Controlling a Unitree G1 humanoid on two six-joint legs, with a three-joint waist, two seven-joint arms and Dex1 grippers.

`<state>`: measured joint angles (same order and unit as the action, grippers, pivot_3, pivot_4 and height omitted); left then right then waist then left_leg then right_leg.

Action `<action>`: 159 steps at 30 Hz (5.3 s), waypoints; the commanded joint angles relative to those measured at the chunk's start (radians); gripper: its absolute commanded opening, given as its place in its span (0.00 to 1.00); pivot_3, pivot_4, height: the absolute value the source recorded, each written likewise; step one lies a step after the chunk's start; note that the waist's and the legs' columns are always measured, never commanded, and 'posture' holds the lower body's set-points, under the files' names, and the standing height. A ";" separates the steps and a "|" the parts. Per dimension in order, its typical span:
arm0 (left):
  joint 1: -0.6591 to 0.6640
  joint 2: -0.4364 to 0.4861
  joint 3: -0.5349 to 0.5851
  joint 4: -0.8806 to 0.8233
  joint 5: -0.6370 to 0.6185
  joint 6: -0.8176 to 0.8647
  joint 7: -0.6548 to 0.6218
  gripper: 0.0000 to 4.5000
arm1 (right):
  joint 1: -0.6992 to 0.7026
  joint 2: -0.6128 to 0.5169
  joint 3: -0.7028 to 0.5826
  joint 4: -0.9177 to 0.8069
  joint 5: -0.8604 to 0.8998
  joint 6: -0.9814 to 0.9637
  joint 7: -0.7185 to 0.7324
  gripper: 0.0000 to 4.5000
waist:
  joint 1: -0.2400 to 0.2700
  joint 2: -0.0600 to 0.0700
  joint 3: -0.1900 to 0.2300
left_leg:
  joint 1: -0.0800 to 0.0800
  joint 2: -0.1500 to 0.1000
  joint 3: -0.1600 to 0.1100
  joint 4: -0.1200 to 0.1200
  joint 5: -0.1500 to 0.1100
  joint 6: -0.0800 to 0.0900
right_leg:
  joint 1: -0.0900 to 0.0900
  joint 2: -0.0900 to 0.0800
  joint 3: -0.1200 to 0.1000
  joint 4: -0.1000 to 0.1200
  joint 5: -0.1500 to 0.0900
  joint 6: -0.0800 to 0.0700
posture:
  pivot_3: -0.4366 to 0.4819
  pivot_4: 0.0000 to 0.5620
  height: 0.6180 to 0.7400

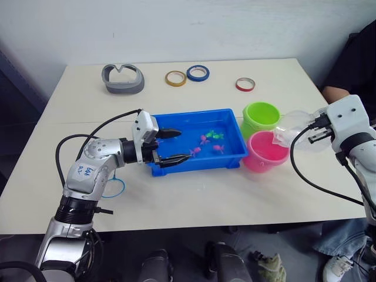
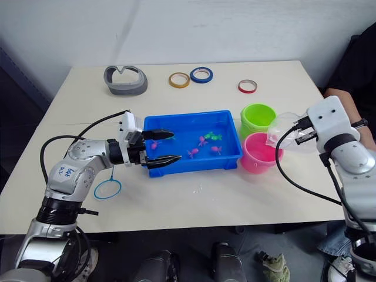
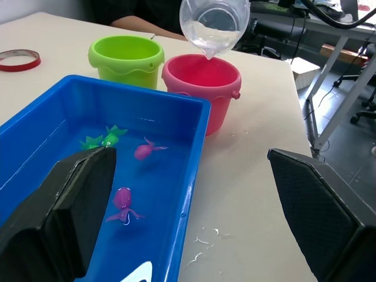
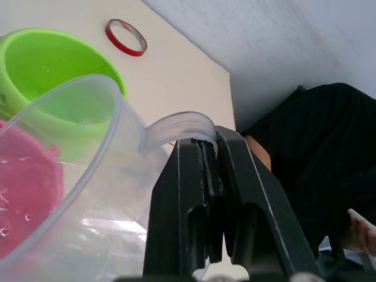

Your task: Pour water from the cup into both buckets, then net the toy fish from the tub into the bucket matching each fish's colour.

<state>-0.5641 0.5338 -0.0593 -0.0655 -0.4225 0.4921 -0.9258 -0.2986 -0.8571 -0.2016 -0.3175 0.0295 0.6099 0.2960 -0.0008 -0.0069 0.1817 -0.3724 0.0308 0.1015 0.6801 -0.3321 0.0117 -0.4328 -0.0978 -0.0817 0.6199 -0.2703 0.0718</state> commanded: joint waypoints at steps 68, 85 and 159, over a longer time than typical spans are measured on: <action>-0.155 -0.009 0.036 0.148 0.022 -0.032 -0.008 1.00 | -0.363 0.152 0.019 0.194 -0.179 0.124 -0.062 0.02 | -0.003 0.000 0.000 | 0.001 0.000 0.002 0.002 0.001 -0.001 | -0.002 0.001 0.001 0.004 0.000 0.000 | 0.48 0.27 0.78; -0.140 -0.016 0.041 0.128 0.038 -0.036 0.002 1.00 | -0.550 0.185 0.153 0.386 -0.302 0.092 -0.199 0.02 | -0.007 0.000 0.000 | -0.004 -0.001 0.009 0.002 0.002 -0.001 | -0.011 0.001 0.003 0.009 0.000 0.000 | 0.48 0.27 0.78; -0.096 -0.017 0.058 0.111 0.077 -0.103 0.085 1.00 | -0.700 0.214 0.425 0.773 -0.660 -0.341 -0.234 0.02 | -0.029 0.000 0.000 | -0.003 0.000 0.010 0.002 0.003 -0.002 | -0.012 0.000 0.005 0.015 0.000 0.001 | 0.48 0.27 0.78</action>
<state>-0.6604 0.5118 -0.0186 0.0578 -0.3454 0.4028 -0.8422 -0.9658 -0.6185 0.2305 0.4745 -0.6090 0.2825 0.0657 -0.0299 -0.0069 0.1817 -0.3757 0.0305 0.1119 0.6826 -0.3291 0.0098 -0.4447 -0.0973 -0.0768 0.6351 -0.2698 0.0724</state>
